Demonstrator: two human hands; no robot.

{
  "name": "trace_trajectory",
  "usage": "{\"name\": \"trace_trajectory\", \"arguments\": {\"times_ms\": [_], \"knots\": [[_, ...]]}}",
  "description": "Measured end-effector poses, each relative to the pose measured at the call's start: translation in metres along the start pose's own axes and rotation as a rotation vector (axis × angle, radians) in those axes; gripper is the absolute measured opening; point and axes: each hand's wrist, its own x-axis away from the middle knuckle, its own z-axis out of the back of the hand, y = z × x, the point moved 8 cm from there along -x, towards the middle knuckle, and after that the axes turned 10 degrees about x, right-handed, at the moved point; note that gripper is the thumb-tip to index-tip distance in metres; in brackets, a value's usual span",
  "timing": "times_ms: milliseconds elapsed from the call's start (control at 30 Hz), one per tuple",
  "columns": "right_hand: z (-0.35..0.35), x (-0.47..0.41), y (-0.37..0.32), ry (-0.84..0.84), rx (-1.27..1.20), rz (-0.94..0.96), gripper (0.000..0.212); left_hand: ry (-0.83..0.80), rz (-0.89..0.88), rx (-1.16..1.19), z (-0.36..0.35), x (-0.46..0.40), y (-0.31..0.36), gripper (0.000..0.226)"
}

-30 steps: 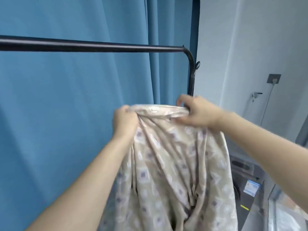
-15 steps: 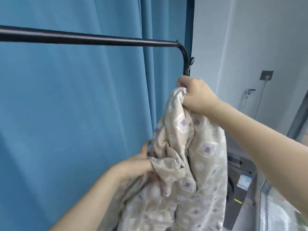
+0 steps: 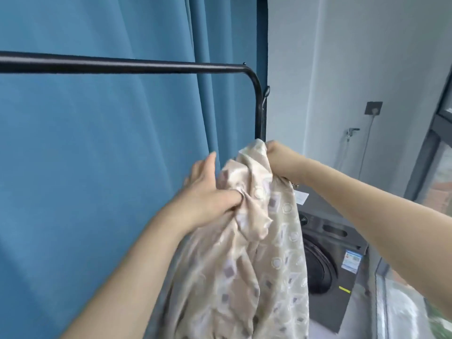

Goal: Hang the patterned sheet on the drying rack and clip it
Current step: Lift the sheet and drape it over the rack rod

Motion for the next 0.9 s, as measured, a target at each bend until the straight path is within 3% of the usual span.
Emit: {"name": "trace_trajectory", "arguments": {"times_ms": [33, 67, 133, 233, 300, 367, 433, 500, 567, 633, 667, 733, 800, 833, 900], "knots": [[0.008, 0.000, -0.012, 0.036, 0.047, 0.044, 0.024, -0.087, 0.064, 0.034, -0.026, -0.002, -0.011, 0.092], [0.015, -0.001, -0.024, 0.058, 0.088, 0.091, 0.022, -0.115, 0.088, 0.139, -0.043, -0.005, -0.022, 0.074], [0.025, -0.001, -0.037, 0.064, 0.191, 0.163, 0.018, 0.009, 0.134, 0.312, -0.043, -0.013, -0.040, 0.015], [0.024, 0.006, -0.023, -0.014, 0.208, 0.172, 0.014, 0.369, 0.095, 0.503, 0.011, -0.025, -0.054, 0.017], [-0.003, 0.017, 0.005, -0.193, 0.189, 0.110, 0.022, 0.551, -0.038, 0.625, 0.051, -0.028, -0.041, 0.015], [-0.056, 0.035, 0.041, -0.447, 0.266, 0.059, 0.012, 0.628, -0.131, 0.695, 0.074, -0.021, -0.017, 0.018], [-0.101, 0.047, 0.075, -0.587, 0.314, 0.024, 0.013, 0.639, -0.190, 0.770, 0.079, -0.011, 0.001, 0.020], [-0.129, 0.054, 0.104, -0.672, 0.243, -0.046, 0.043, 0.619, -0.208, 0.817, 0.078, -0.005, 0.003, 0.021], [-0.145, 0.058, 0.120, -0.749, 0.214, -0.115, 0.101, 0.582, -0.197, 0.852, 0.072, -0.005, -0.004, 0.021], [-0.156, 0.060, 0.119, -0.751, 0.221, -0.098, 0.115, 0.546, -0.185, 0.904, 0.067, -0.004, -0.007, 0.020], [-0.160, 0.057, 0.114, -0.732, 0.167, -0.064, 0.105, 0.532, -0.170, 0.932, 0.065, -0.005, -0.010, 0.018], [-0.160, 0.053, 0.109, -0.651, 0.067, -0.069, 0.065, 0.512, -0.099, 0.980, 0.066, -0.007, -0.022, 0.012], [-0.140, 0.048, 0.108, -0.529, 0.049, -0.137, 0.037, 0.478, -0.057, 0.955, 0.077, -0.006, -0.031, 0.019], [-0.125, 0.045, 0.107, -0.465, 0.039, -0.165, 0.028, 0.412, -0.043, 0.823, 0.083, -0.003, -0.032, 0.023], [-0.085, 0.037, 0.088, -0.304, -0.062, -0.164, 0.019, 0.205, 0.013, 0.308, 0.083, 0.006, -0.033, 0.052]]}}
